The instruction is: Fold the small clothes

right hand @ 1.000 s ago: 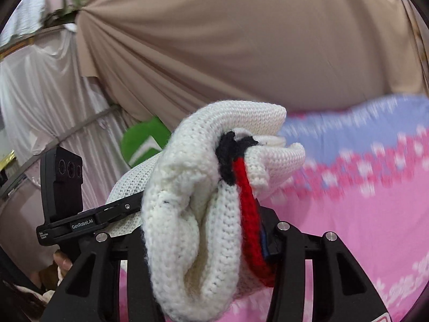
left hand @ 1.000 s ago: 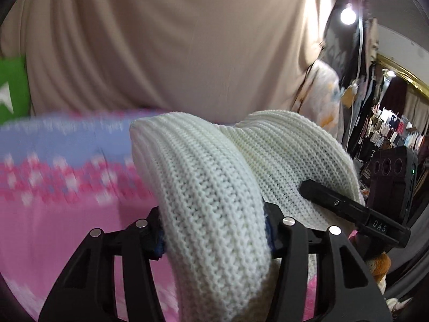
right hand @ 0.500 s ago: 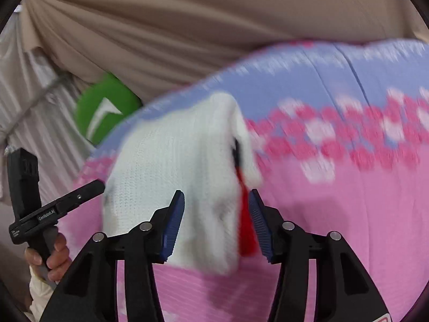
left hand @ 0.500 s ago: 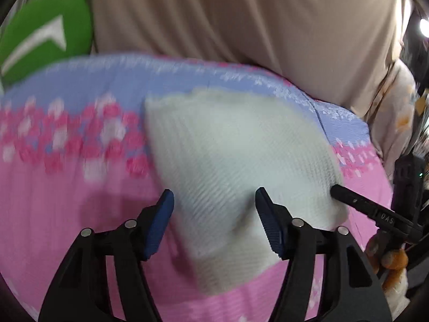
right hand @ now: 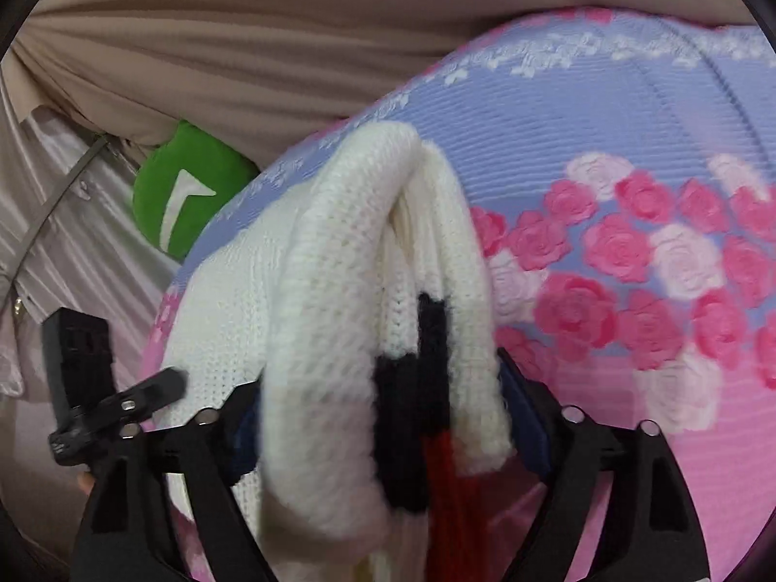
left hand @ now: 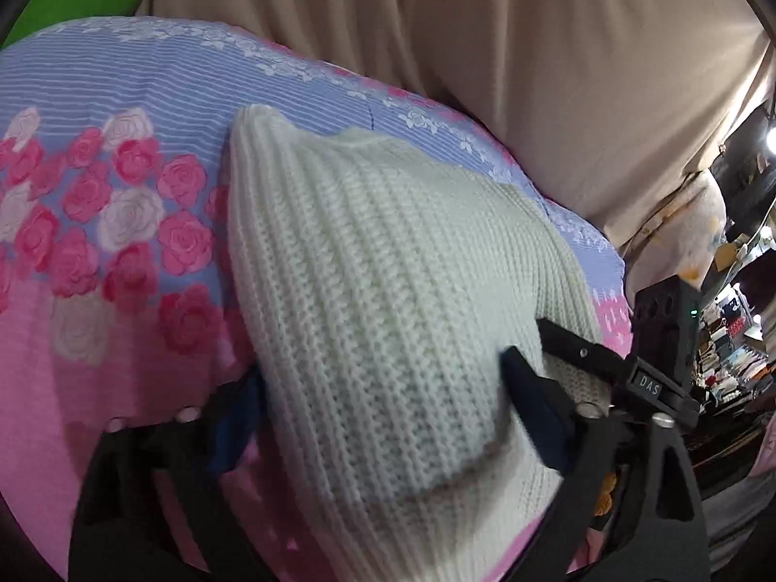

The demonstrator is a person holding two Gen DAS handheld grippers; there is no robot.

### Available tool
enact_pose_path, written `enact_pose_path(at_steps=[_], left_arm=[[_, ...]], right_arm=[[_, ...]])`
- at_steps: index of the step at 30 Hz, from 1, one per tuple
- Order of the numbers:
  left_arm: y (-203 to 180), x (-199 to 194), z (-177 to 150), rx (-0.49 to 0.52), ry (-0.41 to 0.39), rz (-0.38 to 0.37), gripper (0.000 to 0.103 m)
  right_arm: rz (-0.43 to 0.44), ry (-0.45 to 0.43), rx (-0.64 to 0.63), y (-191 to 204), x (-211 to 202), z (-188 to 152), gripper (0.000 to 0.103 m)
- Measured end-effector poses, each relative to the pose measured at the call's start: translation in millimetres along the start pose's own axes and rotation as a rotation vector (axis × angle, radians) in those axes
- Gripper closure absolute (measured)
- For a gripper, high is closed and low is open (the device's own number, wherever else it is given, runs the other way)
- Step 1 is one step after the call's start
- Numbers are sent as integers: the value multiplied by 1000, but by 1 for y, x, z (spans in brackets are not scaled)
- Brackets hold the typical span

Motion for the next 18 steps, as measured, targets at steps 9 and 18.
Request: enact_pose_path(at_steps=[9, 18], left_arm=[[-57, -28, 16, 280, -152, 19, 44], [-75, -40, -9, 332, -199, 292, 43]], right_arm=[[-32, -220, -123, 30, -62, 5, 58], [-175, -242, -132, 25, -82, -19, 56]])
Point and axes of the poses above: each gripper's, at about its wrist camera, not at the fingertips, and x roughly the way its jaws point, y to its left, z to its top, the point moved 1 cm from there along x, roughly the way its jaws point, and after that the axes turned 11 degrees about -z, right-handed, at the moved point
